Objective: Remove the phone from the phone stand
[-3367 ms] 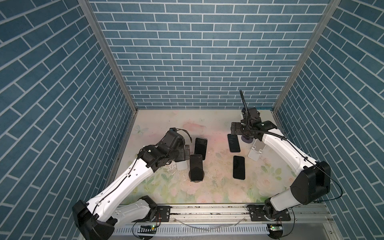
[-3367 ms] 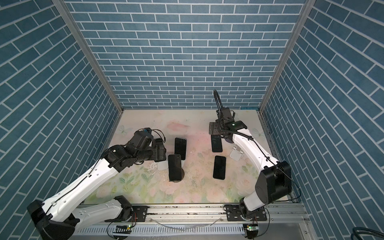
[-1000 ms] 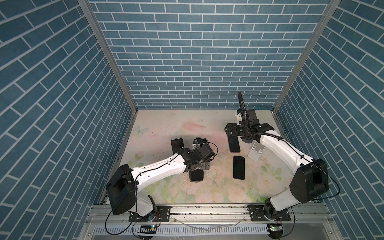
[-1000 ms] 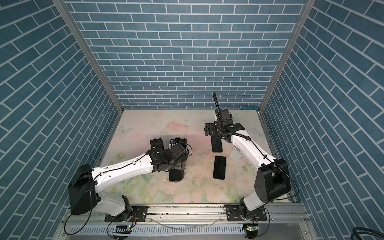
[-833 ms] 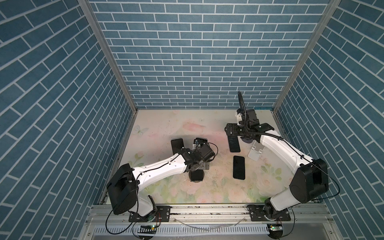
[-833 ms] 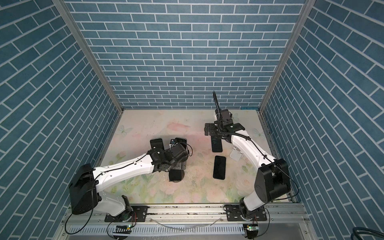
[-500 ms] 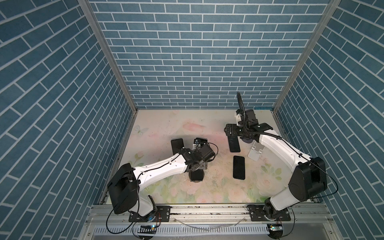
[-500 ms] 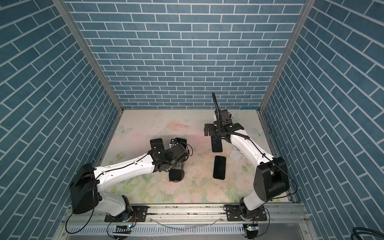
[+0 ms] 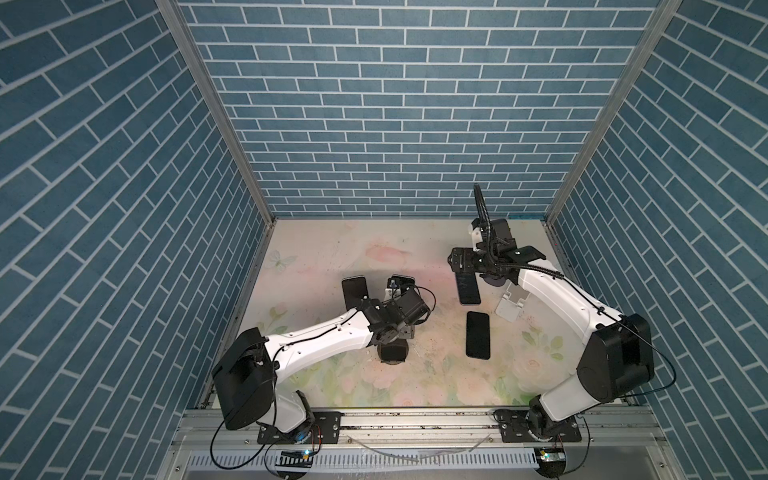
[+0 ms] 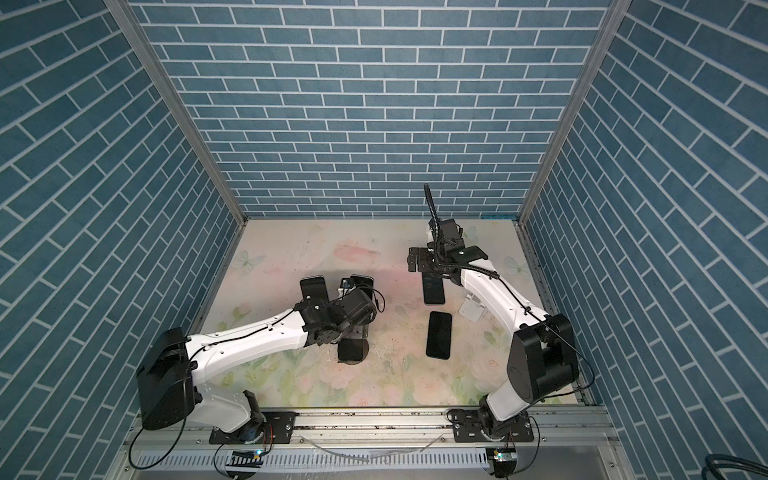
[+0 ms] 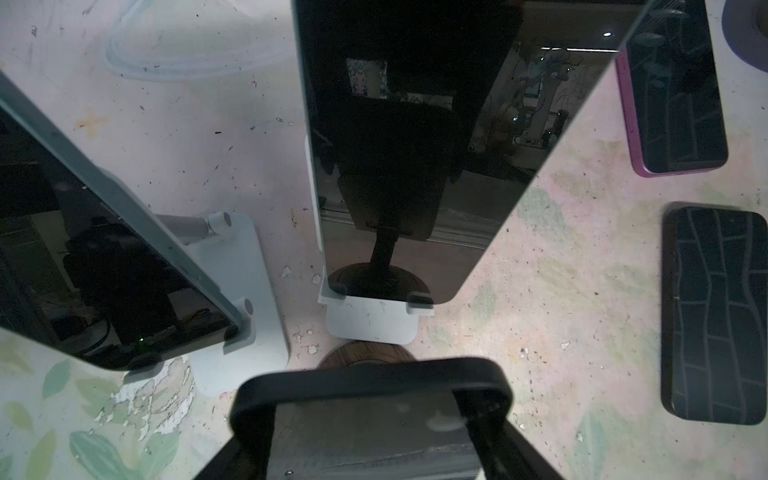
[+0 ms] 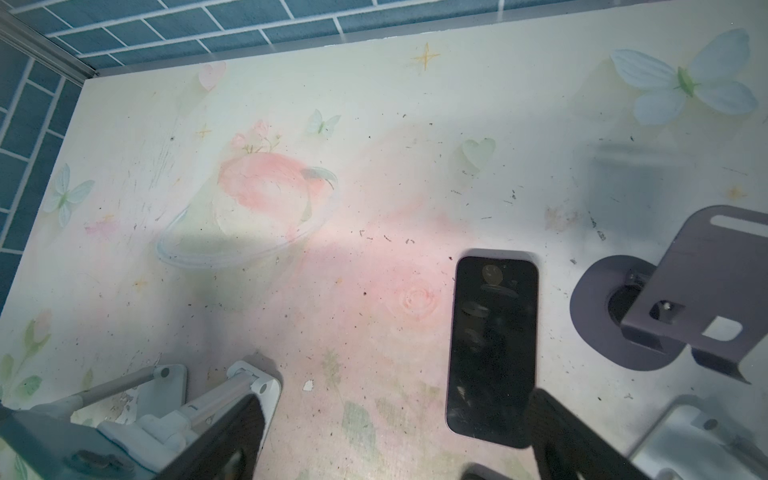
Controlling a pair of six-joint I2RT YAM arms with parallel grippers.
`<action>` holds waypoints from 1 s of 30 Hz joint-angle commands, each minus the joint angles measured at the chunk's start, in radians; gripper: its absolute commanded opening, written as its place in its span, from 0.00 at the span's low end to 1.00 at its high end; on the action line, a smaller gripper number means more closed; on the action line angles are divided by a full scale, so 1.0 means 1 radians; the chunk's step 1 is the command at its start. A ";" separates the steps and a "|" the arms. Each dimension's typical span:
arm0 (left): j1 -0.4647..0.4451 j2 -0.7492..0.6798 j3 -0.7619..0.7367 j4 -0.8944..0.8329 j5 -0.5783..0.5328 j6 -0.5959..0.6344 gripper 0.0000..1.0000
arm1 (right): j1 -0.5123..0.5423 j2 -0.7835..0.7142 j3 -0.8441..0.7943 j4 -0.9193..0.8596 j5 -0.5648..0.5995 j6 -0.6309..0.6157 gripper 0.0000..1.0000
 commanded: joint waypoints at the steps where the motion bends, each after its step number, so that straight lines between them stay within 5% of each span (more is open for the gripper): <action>1: -0.004 -0.027 -0.017 -0.008 -0.026 0.027 0.53 | 0.004 0.001 -0.021 0.010 -0.010 -0.021 0.99; 30: -0.025 -0.101 0.082 -0.062 -0.032 0.090 0.48 | 0.006 0.017 -0.008 0.018 -0.045 -0.025 0.99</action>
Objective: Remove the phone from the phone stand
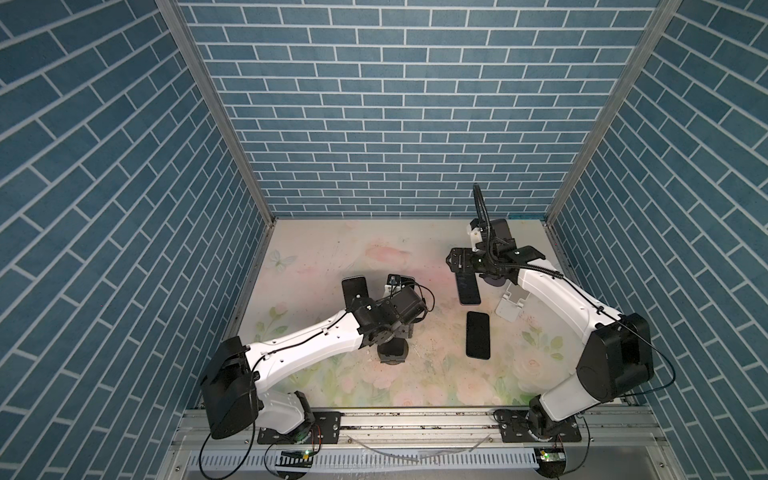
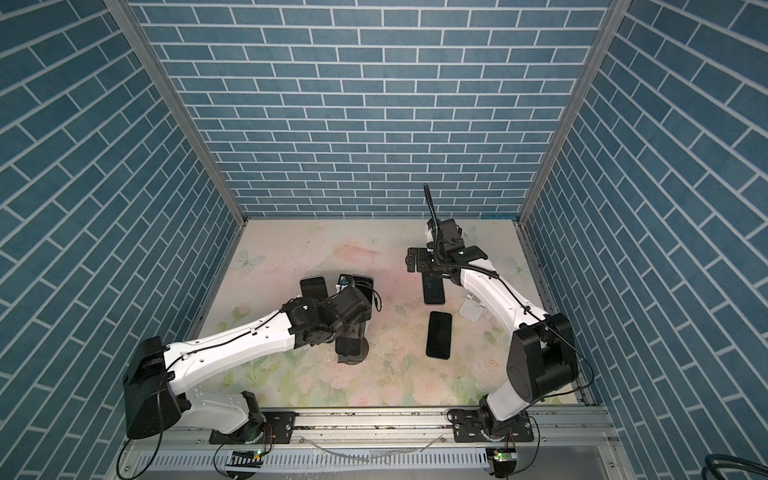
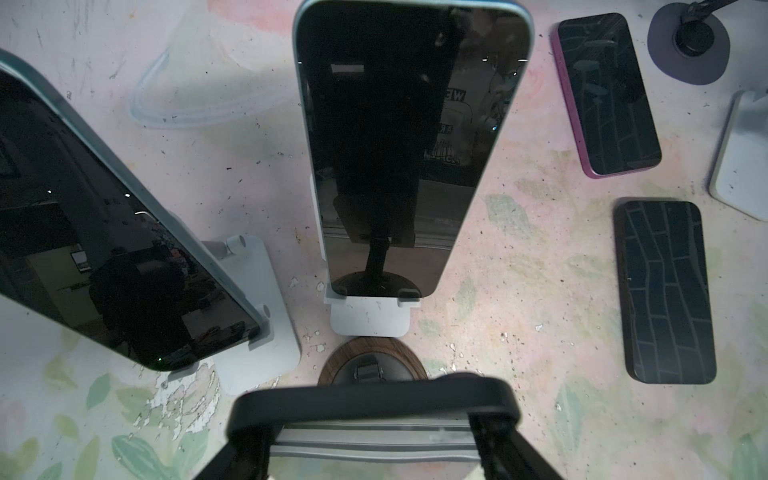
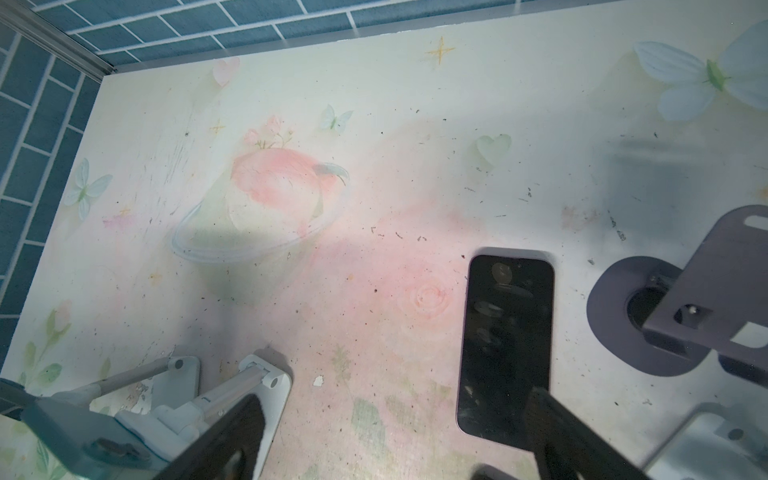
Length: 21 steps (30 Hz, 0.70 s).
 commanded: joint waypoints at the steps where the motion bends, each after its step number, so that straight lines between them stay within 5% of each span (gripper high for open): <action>1: -0.011 -0.029 0.045 -0.006 -0.018 0.021 0.48 | 0.006 0.011 -0.008 0.013 -0.012 -0.024 0.99; 21: -0.059 0.027 0.155 -0.013 -0.015 0.062 0.48 | 0.005 -0.037 -0.017 0.019 0.014 -0.030 0.99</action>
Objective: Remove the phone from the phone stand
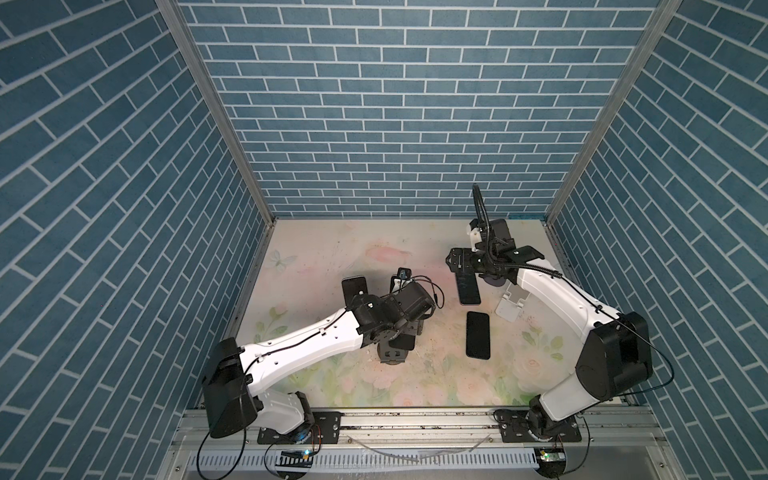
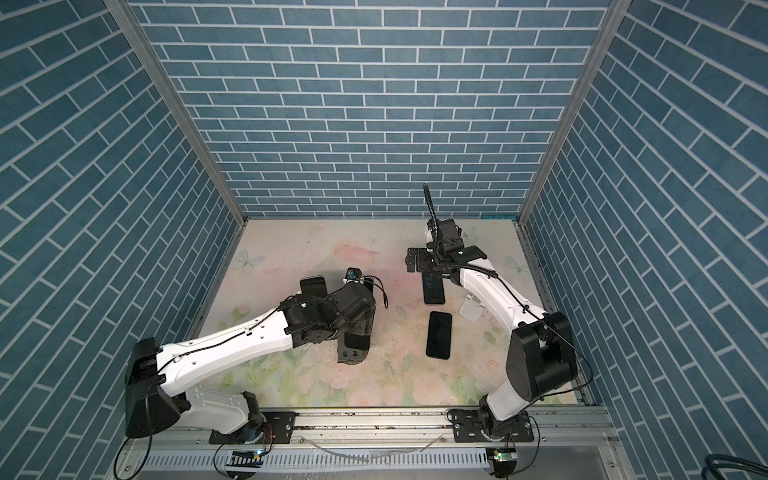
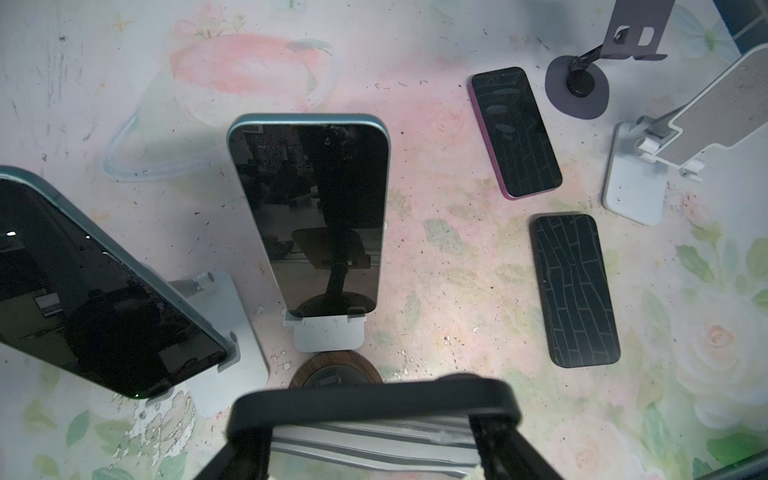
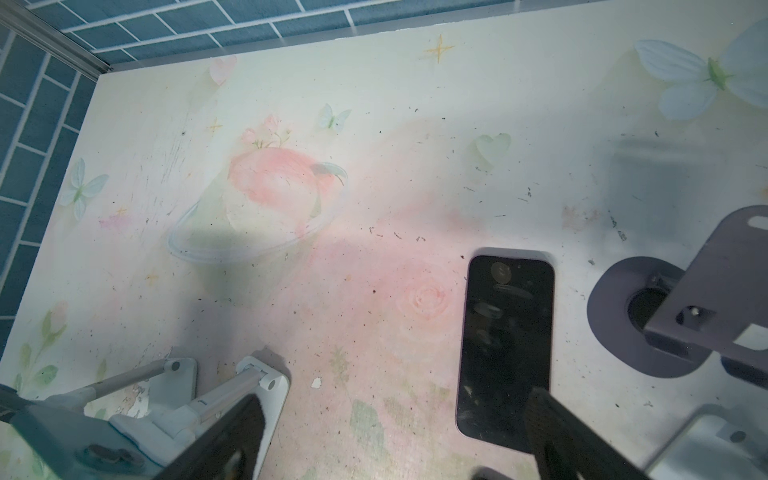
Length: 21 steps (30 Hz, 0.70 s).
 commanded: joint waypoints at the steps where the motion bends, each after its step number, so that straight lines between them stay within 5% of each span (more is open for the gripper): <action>1: -0.015 0.026 0.052 -0.007 -0.020 0.018 0.48 | 0.006 -0.047 -0.019 0.014 0.033 -0.032 0.99; 21: -0.037 0.337 0.292 -0.023 0.057 0.073 0.48 | 0.003 -0.282 -0.116 0.054 0.430 -0.063 0.99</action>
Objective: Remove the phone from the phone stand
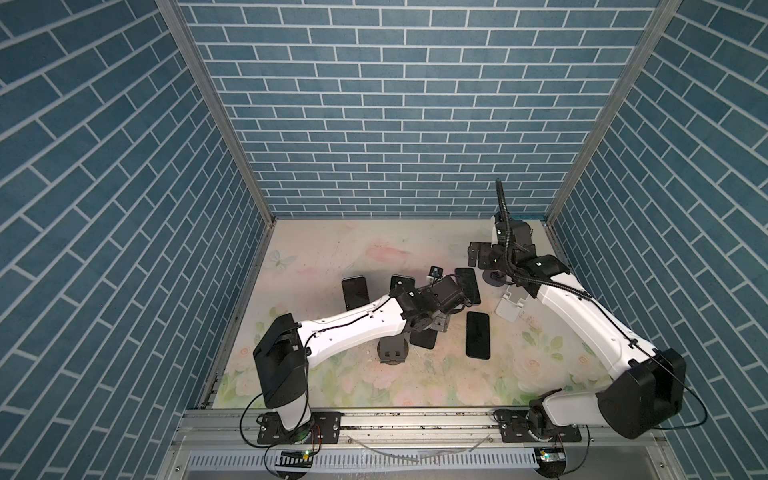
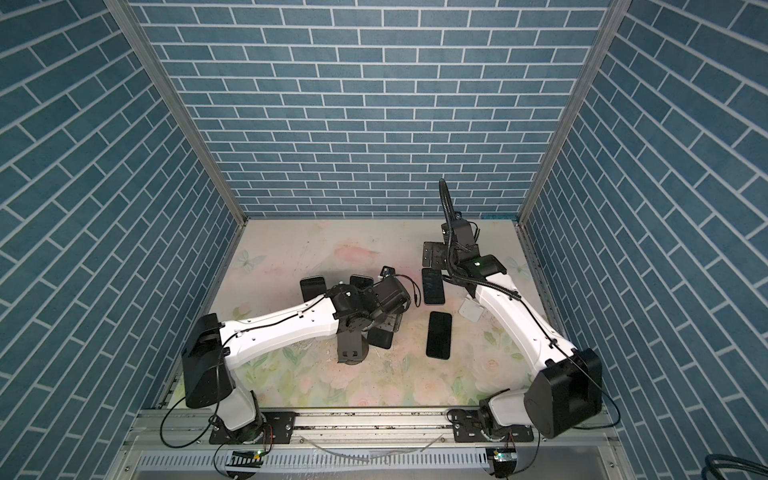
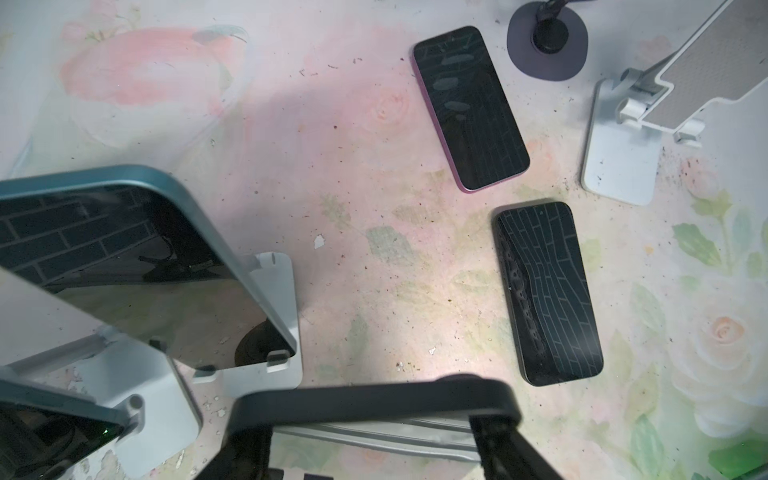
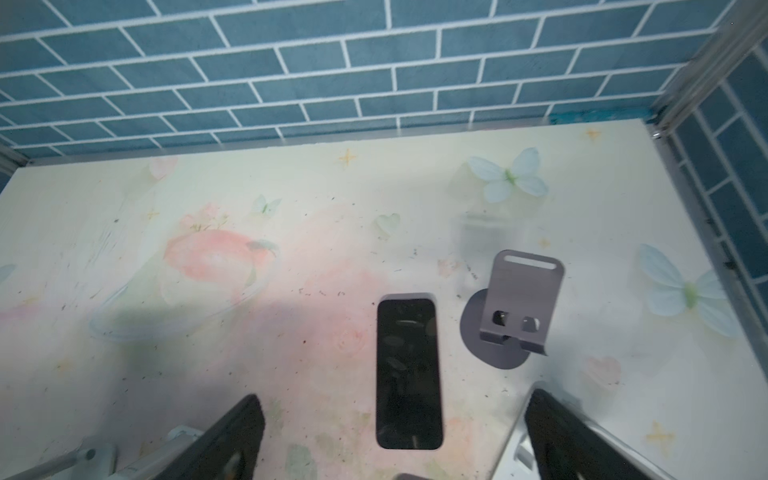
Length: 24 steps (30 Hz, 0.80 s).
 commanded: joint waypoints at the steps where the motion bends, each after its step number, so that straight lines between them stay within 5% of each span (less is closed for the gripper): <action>1: -0.007 0.041 0.059 -0.017 0.017 0.023 0.48 | 0.004 -0.076 -0.056 0.047 0.123 -0.038 0.99; 24: 0.000 0.398 0.395 -0.151 0.138 0.066 0.48 | 0.002 -0.229 -0.149 0.077 0.257 -0.097 0.99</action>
